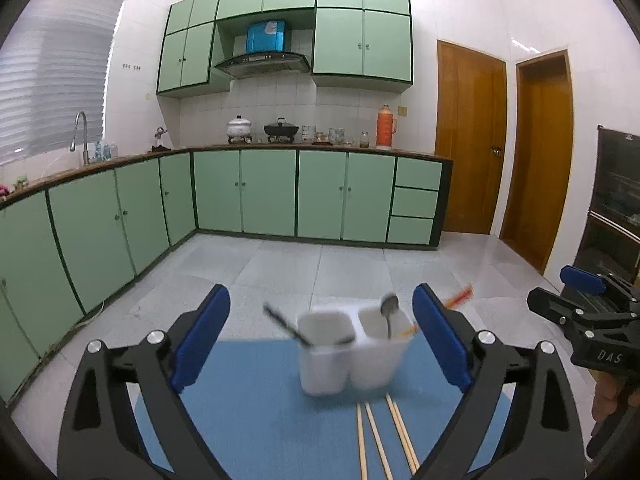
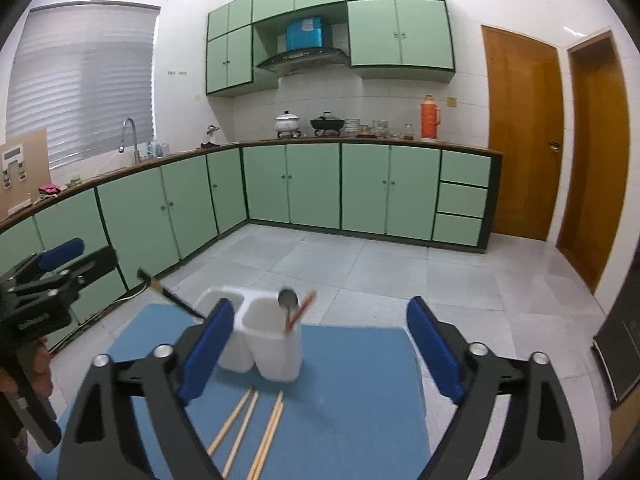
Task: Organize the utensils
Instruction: 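Move both grippers back over the chopsticks left on the mat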
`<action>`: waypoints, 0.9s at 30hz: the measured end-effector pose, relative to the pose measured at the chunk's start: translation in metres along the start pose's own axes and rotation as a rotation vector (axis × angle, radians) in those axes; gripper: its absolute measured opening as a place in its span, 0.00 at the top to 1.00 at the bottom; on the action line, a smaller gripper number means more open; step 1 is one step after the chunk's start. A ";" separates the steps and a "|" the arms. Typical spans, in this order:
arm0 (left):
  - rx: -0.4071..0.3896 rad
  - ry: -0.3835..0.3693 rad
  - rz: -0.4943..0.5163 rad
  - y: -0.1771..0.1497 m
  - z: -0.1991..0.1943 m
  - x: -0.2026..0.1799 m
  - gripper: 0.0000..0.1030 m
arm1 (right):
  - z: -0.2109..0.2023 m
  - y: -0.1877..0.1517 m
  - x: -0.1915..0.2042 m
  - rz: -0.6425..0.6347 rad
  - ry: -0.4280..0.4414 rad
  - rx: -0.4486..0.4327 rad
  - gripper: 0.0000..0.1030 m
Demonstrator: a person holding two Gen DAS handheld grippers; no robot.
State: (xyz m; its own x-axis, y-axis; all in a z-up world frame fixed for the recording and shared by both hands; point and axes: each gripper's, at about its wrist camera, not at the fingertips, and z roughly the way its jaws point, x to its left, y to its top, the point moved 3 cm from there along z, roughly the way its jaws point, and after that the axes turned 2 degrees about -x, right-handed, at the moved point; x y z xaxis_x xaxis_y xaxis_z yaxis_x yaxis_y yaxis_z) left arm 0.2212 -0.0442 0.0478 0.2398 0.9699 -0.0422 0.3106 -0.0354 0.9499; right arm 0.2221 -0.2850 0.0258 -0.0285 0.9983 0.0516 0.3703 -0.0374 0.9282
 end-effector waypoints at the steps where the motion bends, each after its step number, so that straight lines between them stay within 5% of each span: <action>1: 0.009 0.000 0.000 -0.007 -0.005 0.000 0.12 | -0.006 -0.010 0.000 0.006 -0.008 0.005 0.09; 19: 0.382 0.029 0.050 -0.181 -0.051 0.004 0.12 | -0.037 -0.179 0.035 0.093 0.031 0.305 0.09; 27: 0.473 0.036 0.065 -0.221 -0.059 0.006 0.12 | -0.037 -0.224 0.055 0.054 0.080 0.402 0.35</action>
State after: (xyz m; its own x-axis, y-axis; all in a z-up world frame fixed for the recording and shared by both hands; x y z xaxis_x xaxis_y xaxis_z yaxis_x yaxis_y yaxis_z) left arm 0.0997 -0.0165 -0.1436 0.2432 0.9695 0.0311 0.6829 -0.1939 0.7043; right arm 0.1031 -0.2233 -0.1652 -0.0651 0.9881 0.1392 0.7060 -0.0530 0.7062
